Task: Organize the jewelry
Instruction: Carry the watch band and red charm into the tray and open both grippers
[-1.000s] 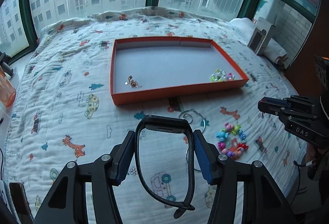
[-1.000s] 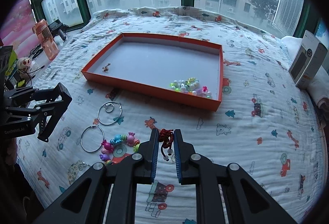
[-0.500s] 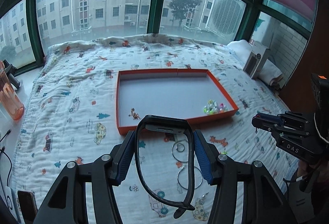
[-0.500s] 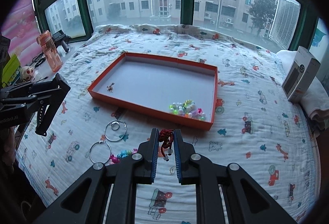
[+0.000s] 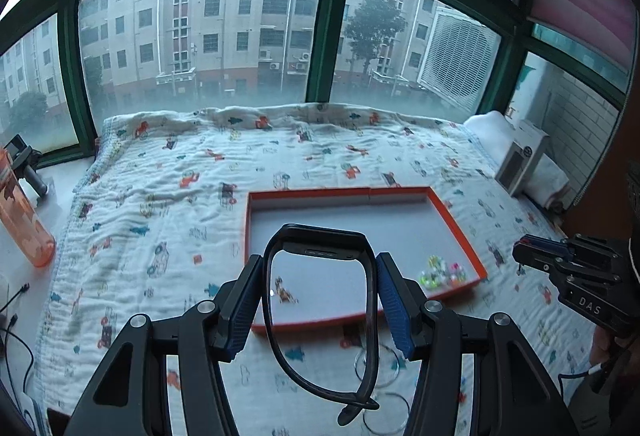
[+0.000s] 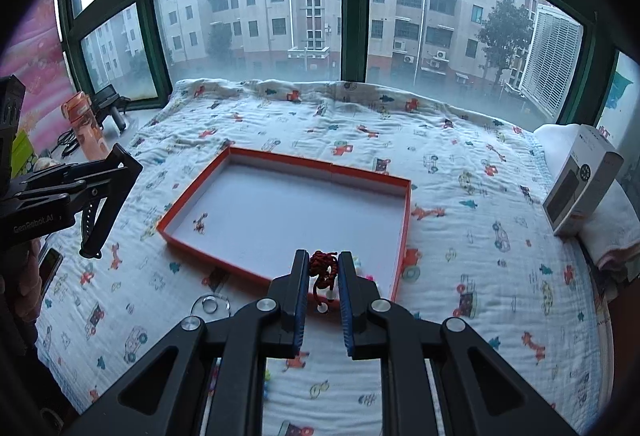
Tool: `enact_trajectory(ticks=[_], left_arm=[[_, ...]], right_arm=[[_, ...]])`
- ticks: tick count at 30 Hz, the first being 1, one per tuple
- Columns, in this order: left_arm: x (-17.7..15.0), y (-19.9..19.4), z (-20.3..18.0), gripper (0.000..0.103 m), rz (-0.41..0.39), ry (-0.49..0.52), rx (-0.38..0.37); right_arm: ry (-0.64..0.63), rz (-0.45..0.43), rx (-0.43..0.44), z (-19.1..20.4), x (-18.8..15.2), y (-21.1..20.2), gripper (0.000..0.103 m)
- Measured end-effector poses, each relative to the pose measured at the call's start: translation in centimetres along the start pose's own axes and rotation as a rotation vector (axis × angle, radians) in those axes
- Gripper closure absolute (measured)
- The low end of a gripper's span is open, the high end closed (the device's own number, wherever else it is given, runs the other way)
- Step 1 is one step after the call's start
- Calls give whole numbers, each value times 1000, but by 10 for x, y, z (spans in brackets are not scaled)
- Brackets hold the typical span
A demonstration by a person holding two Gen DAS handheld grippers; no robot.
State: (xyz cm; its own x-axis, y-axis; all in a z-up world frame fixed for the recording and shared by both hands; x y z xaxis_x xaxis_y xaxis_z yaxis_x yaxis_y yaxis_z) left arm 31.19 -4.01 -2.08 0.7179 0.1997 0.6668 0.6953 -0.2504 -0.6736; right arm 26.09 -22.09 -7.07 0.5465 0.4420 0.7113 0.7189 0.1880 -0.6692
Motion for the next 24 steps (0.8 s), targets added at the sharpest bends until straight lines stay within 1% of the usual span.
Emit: enact_trajectory(ticks=[6,11,18,24], left_arm=[[26,37,5,44,2,-8,25],[33,78,12,44,42,-17,50],[21,130,19,44,116,1,78],[6,160,23,43,166,7,98]], right_arm=[[19,14,10,-10,11,27,86],[35,44,22,-15,10,54,86],[54,117,46,-17,-4,95,86],[56,157,69,-13,-15,115,86]])
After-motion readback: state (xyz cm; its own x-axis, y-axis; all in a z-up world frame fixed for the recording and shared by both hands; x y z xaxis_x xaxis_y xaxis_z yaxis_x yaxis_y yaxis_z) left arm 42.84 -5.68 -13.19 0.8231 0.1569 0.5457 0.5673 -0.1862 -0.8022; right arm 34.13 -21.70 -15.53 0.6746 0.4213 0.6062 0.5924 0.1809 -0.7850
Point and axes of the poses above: each gripper's, at about its wrist camera, not at the fingertips, and y roughly the way its jaws point, z to its left, x to its top, the point moved 9 cm from there along y, roughly the way its jaws point, and after that the axes turned 15 degrees about -y, right-handed, at the moved point
